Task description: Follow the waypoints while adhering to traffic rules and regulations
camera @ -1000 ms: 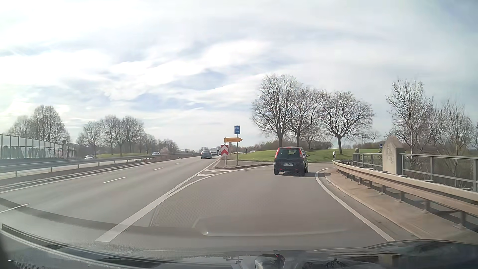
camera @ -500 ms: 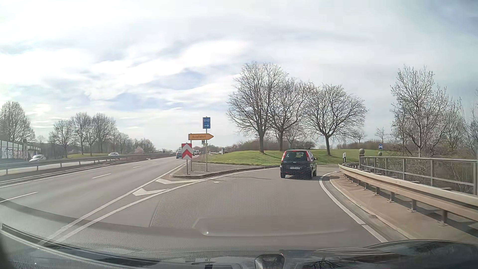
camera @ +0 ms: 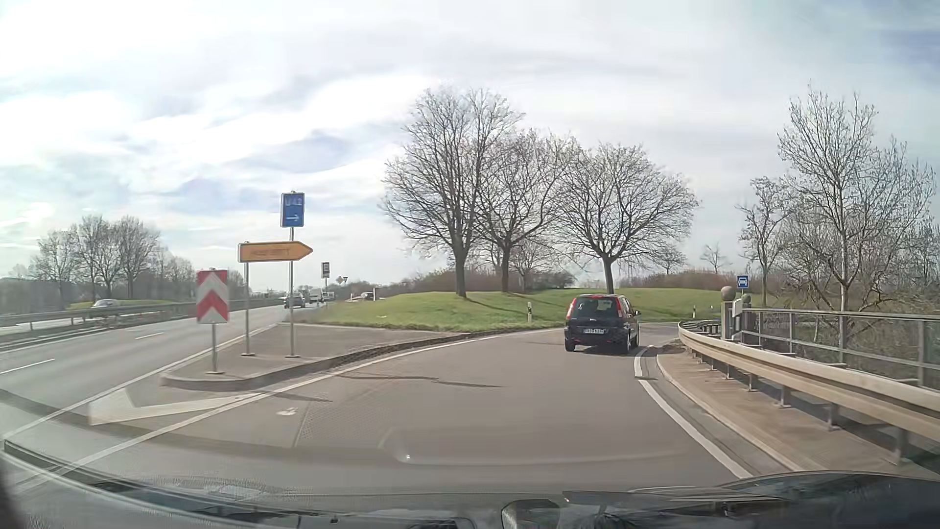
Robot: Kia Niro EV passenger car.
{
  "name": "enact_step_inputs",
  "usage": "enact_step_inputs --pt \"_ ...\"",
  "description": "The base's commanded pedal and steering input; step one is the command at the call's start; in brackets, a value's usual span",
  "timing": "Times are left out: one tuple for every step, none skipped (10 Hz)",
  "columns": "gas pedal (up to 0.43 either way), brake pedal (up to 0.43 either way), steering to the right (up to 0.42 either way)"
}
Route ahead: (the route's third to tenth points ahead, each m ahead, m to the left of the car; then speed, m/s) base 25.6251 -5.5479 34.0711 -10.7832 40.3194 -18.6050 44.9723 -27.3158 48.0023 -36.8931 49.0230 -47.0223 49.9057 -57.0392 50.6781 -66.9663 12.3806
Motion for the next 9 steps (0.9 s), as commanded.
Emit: enact_step_inputs --pt "0.039 0.000 0.082" --pt "0.039 0.000 0.084" --pt "0.039 0.000 0.087" --pt "0.039 0.000 0.090" --pt "0.039 0.000 0.091" --pt "0.039 0.000 0.093" --pt "0.039 0.000 0.094" --pt "0.039 0.000 0.095" --pt "0.039 0.000 0.095"
